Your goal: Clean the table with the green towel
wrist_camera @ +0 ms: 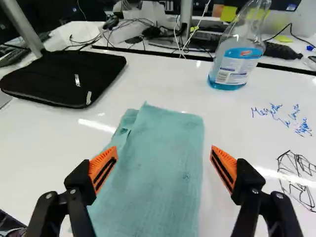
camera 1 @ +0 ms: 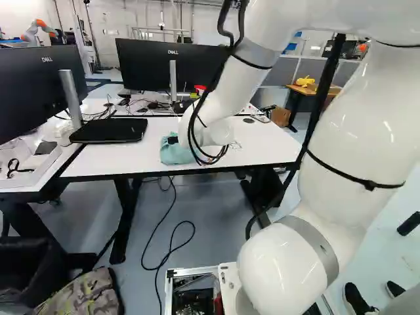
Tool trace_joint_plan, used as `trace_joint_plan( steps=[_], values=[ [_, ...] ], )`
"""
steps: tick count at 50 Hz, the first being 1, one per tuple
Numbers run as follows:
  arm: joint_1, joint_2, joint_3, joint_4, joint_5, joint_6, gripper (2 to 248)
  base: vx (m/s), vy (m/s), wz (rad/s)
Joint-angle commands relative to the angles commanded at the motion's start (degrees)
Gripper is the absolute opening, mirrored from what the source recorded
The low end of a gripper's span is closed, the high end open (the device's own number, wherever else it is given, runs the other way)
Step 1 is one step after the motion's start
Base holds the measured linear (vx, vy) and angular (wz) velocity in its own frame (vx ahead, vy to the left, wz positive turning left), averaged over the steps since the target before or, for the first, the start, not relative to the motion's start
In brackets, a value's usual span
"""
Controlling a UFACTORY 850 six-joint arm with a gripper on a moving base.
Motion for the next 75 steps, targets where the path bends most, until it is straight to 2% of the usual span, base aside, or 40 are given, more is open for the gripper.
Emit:
trace_joint_plan(
  steps=[12, 23, 71, 72, 75],
  values=[
    [0.46, -3.73, -4.08, 1.11, -6.73, 0.00, 247, 0.000, 0.000, 0.000],
    [0.82, -6.73, -7.48, 1.11, -6.73, 0.00, 247, 0.000, 0.000, 0.000],
    [0.83, -7.18, -7.63, 1.11, -6.73, 0.00, 247, 0.000, 0.000, 0.000],
    [0.83, -7.18, -7.63, 1.11, -6.73, 0.00, 233, 0.000, 0.000, 0.000],
    [0.83, -7.18, -7.63, 1.11, -6.73, 0.00, 233, 0.000, 0.000, 0.000]
  ],
)
